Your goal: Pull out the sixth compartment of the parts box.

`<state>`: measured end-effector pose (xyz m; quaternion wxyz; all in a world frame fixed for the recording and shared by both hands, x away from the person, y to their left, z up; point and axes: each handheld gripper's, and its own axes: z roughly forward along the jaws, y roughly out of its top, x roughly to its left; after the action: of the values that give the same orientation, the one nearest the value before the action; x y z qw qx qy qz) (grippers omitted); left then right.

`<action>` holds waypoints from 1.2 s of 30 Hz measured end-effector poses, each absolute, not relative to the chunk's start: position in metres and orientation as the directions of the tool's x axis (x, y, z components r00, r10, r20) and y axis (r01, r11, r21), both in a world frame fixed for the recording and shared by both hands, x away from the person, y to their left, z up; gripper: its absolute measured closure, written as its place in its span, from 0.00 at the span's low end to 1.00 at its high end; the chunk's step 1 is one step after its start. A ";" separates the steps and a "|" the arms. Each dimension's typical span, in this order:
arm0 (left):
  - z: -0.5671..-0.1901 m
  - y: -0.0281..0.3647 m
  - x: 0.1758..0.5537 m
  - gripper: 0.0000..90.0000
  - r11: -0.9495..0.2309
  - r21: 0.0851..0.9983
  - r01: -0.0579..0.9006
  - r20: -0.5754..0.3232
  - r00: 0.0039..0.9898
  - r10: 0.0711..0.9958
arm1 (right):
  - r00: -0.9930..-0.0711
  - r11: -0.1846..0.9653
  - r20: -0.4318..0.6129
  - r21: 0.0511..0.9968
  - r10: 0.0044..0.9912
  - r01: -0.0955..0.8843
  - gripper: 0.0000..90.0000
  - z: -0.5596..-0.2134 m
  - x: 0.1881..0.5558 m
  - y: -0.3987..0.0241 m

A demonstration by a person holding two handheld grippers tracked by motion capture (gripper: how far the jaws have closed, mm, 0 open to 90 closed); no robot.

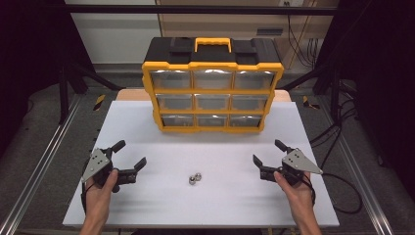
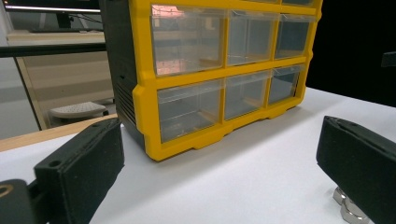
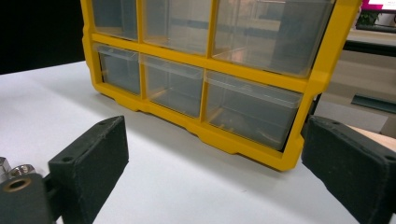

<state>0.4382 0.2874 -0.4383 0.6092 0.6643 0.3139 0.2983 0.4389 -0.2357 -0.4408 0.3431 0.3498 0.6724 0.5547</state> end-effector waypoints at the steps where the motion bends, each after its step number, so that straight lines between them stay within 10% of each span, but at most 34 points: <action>1: -0.438 0.288 0.438 0.01 -0.064 0.996 0.055 0.015 0.625 0.781 | -0.517 0.139 -0.071 0.986 0.853 0.093 0.07 -0.441 0.439 -0.236; 36: -0.440 0.278 0.439 0.01 -0.087 0.995 0.057 0.029 0.660 0.751 | -0.366 0.370 -0.267 0.895 0.891 0.249 0.08 -0.447 0.439 -0.219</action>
<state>0.4390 0.2777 -0.4396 0.6067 0.6796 0.2971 0.2862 0.4386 -0.2192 -0.4472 0.4021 0.3940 0.7236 0.3995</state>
